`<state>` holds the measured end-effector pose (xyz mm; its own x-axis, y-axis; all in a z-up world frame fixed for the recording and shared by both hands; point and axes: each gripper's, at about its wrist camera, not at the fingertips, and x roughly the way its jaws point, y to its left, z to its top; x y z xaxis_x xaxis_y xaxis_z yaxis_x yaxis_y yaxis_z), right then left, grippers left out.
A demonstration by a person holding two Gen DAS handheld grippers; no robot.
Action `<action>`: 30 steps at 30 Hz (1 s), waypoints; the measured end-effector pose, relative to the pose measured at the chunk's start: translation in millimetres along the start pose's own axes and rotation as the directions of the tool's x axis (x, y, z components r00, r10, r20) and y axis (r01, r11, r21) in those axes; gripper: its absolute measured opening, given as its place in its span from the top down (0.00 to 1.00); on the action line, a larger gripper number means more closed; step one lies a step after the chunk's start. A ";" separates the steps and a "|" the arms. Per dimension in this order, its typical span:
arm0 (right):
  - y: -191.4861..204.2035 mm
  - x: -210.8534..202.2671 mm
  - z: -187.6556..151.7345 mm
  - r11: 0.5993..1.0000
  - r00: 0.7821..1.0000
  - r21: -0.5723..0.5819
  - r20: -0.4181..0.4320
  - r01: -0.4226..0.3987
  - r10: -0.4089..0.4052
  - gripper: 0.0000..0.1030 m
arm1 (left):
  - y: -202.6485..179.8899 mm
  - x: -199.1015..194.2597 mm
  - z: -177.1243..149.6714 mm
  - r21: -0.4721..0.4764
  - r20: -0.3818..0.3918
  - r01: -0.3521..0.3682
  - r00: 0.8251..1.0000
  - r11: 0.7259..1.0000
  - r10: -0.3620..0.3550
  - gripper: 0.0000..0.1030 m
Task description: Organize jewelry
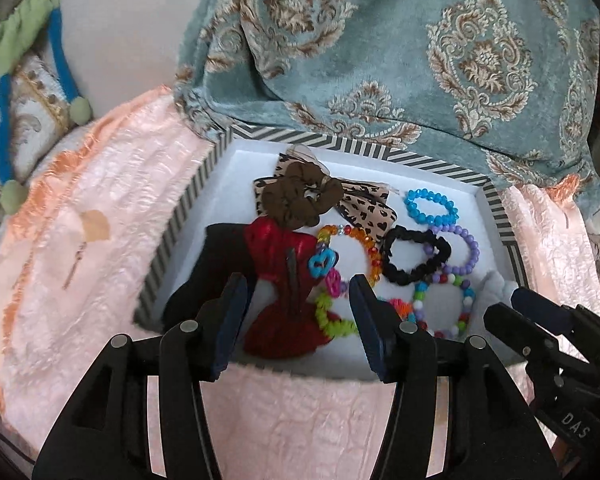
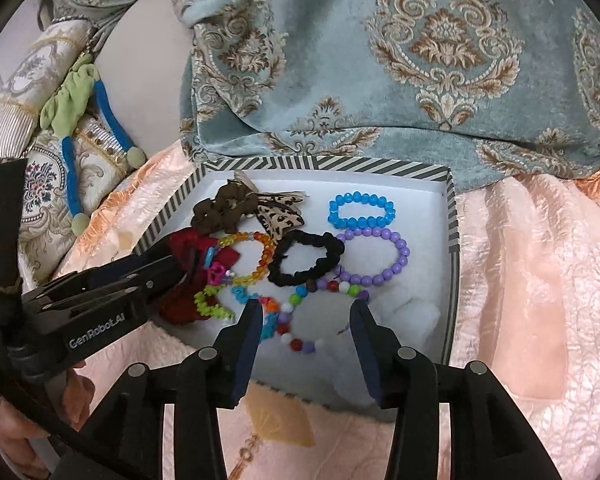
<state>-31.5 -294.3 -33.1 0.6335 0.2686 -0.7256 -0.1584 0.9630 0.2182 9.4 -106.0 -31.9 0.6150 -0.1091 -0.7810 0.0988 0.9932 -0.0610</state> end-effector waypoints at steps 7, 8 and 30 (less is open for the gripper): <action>11.5 -24.9 -8.5 1.000 0.999 0.024 0.033 0.013 -0.014 0.56 | 5.3 -36.2 -11.0 -0.033 0.044 -0.003 0.999 0.999 0.004 0.49; 13.9 -28.2 -9.4 1.000 0.999 0.022 0.040 0.014 -0.015 0.55 | 5.1 -43.0 -12.4 -0.031 0.058 -0.013 0.998 0.999 0.015 0.49; 38.6 -77.4 -14.1 0.996 0.985 -0.003 0.149 0.090 -0.089 0.42 | -7.7 -104.2 -24.4 -0.004 0.173 -0.084 0.981 0.996 0.083 0.49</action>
<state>-97.3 -277.6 22.3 0.7511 0.1757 -0.6364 -0.1033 0.9833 0.1497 -74.5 -101.3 34.8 0.7469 -0.0310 -0.6642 0.0437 0.9990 0.0025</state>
